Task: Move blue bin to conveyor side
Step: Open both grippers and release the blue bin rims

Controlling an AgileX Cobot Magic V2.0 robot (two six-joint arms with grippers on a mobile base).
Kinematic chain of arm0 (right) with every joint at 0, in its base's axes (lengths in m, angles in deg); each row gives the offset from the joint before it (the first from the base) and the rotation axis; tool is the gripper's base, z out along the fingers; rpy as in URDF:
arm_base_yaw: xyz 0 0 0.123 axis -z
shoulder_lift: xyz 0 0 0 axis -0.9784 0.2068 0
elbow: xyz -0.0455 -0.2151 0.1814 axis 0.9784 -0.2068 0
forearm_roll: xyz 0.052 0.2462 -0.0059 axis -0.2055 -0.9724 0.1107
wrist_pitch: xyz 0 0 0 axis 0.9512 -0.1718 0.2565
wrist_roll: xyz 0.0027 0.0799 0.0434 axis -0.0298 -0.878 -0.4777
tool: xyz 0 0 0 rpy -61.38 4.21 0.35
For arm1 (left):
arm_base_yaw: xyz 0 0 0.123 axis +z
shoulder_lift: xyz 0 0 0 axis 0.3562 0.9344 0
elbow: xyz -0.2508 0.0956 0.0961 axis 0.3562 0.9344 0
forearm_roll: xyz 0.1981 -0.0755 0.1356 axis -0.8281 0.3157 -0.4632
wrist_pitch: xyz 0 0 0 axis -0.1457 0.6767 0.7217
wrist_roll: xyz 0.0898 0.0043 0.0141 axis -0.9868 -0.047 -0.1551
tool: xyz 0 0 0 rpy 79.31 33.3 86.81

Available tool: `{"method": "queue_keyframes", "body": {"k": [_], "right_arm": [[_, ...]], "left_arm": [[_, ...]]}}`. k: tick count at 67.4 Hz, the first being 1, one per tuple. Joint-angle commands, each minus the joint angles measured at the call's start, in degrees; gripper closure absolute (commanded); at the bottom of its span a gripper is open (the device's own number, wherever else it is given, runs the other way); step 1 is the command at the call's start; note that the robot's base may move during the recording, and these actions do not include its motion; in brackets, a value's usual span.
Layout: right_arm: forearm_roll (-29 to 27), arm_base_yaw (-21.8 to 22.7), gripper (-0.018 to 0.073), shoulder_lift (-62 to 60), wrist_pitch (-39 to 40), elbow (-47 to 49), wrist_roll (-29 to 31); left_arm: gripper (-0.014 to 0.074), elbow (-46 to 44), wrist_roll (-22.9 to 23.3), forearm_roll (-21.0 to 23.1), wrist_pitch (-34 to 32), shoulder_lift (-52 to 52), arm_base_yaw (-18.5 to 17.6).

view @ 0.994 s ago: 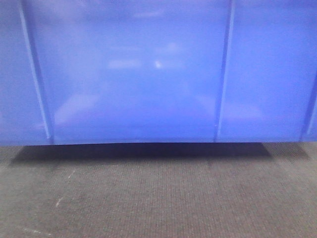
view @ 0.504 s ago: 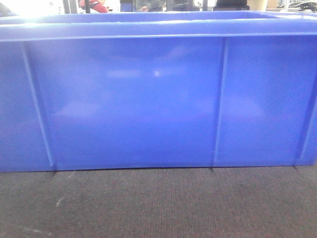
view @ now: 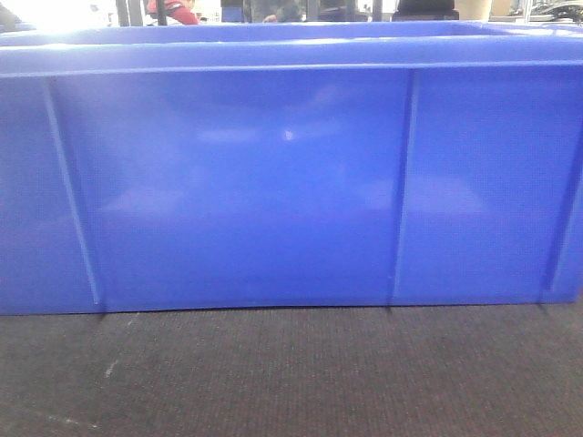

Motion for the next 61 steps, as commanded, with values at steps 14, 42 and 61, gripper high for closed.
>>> {"method": "queue_keyframes", "body": {"k": [14,42,61], "right_arm": [[1.5,0.1,0.0637,-21.6,11.8,-27.1,0.2],[1.5,0.1,0.0637,-49.0,24.1,-47.6,0.2],[1.5,0.1,0.0637,-50.1,26.0,-47.8,0.2]], "left_arm": [[0.0602,22.3,-0.1,-0.1,-8.6,-18.6,-0.1],[0.0602,38.1,-0.1,-0.1,-15.9,-43.5,-0.1],[0.0602,38.9,-0.1,-0.1,-15.5,-46.7,-0.1]]}}
